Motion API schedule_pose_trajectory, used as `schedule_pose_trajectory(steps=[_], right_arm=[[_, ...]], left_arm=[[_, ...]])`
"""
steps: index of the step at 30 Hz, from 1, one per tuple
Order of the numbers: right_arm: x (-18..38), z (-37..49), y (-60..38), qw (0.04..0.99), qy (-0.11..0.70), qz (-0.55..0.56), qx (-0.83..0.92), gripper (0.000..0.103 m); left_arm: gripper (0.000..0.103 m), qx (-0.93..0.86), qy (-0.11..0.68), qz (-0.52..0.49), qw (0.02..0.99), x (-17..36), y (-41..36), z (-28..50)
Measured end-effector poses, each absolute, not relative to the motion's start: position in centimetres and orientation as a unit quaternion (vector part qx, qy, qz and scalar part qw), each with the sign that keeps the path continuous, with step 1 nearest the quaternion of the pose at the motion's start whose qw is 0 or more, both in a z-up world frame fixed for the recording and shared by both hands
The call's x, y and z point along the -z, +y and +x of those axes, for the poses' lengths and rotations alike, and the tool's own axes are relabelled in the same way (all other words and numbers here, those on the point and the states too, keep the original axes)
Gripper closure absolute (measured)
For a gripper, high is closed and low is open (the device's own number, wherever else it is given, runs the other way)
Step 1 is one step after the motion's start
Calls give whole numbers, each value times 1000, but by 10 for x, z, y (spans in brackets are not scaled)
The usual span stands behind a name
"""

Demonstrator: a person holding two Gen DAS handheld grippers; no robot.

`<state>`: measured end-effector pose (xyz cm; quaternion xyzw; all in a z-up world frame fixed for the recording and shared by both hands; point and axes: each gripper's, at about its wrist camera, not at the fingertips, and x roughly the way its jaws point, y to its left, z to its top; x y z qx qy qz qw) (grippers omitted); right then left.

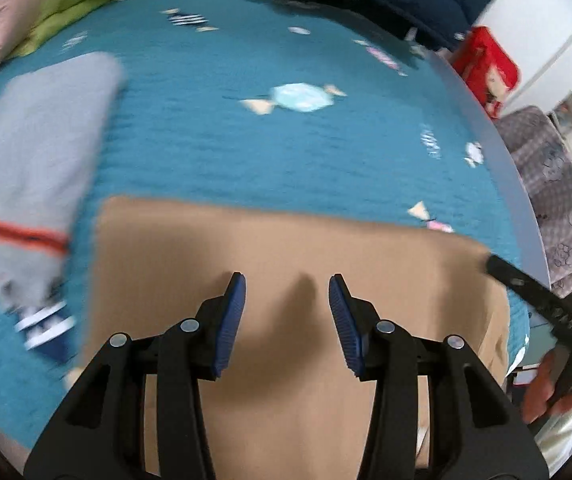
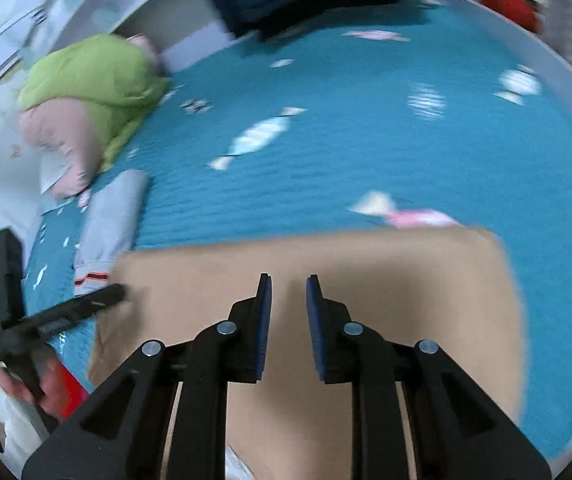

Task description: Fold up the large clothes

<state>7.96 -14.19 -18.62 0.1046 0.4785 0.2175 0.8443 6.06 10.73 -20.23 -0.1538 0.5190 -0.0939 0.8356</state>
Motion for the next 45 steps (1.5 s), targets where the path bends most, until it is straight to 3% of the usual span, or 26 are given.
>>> schedule_pose_trajectory(steps=[4,6,8,13,18,21,25,29,35,39,45], right_arm=[[225,106,-110,834,494,85,-232,86],[243,110,-112,836,500,60,-219,93],[251,113,-133,845,490,58,-208,101],[260,121,-234,864,480,100,-113,103],[236,105,-304,884,461,81,7,100],[212,82,-333,890,434,139,13,100],[182,51,-298,900,416,123,-45,100],[178,39,-215,877,437,108,-168,98],[219,28,-133,831,494,38,-254,100],[242,22,-201,826,518,84,-205,103],[230,-5,-317,846,522,108,-8,103]], left_arm=[[60,77,506,-134,849,240,87,82],[72,65,498,-146,852,255,97,82],[100,49,493,-160,854,260,114,81],[100,26,485,-223,845,267,171,76],[100,-17,475,-158,865,246,189,72],[99,-72,475,-128,868,232,202,66],[99,-56,464,-127,875,205,197,51],[99,53,472,-120,872,192,136,38],[99,114,532,-93,834,237,81,27],[101,86,540,-171,819,251,141,7],[100,-76,552,-167,813,249,243,-46]])
